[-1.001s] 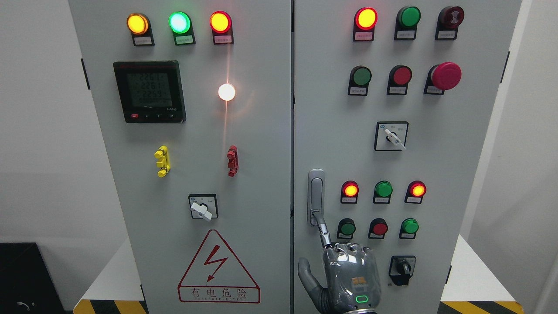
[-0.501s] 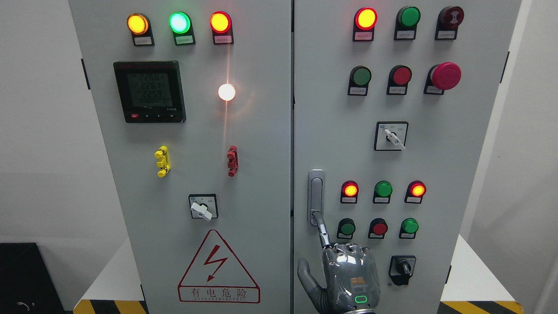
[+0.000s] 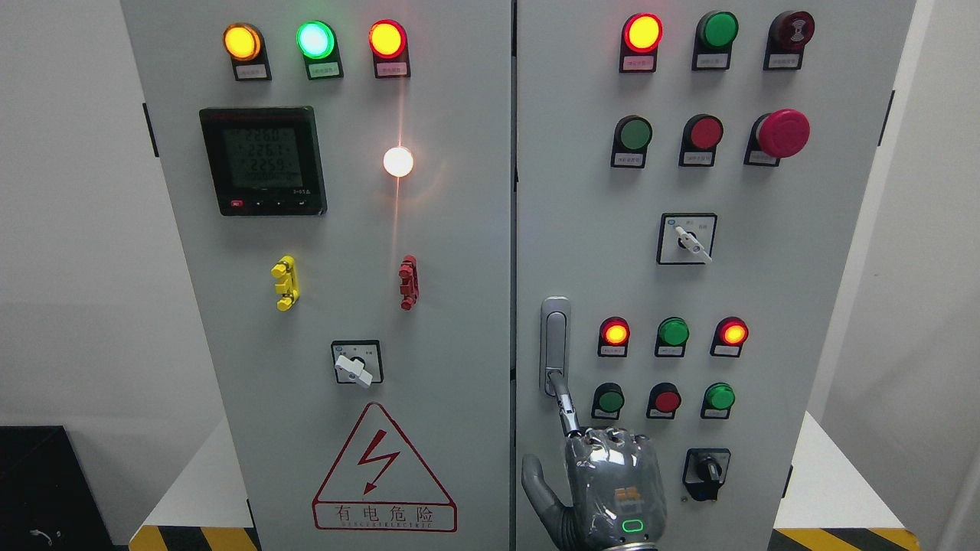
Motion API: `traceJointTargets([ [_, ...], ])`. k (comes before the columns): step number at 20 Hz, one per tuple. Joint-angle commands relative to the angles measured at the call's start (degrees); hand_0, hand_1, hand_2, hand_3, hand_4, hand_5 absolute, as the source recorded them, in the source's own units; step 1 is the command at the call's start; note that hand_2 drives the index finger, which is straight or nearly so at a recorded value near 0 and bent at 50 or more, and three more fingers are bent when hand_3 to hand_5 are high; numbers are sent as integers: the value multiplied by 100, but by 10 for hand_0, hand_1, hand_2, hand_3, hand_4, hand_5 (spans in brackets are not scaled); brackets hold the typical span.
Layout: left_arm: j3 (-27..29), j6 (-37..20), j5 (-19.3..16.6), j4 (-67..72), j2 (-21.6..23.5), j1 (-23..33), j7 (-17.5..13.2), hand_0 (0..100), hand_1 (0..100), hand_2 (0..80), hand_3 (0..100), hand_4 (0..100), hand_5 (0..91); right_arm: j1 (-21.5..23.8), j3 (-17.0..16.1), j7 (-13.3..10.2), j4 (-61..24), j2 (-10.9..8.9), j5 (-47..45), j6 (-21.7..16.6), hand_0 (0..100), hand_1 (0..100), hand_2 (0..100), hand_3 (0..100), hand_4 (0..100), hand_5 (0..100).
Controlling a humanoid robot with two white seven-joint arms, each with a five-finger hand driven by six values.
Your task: Release door handle
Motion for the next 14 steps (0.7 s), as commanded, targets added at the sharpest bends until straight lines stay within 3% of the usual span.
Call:
traceJointTargets([
  [1,-3,1,3,0,0,114,2,120,556,0,0,0,0,9,-38,10,45,0,0,4,520,317,15,1000,1000,1000],
  [14,6,1,-6,0,0,114,2,120,556,0,0,0,0,9,-38,10,116,9,70,75,520,316,25,1000,1000,1000],
])
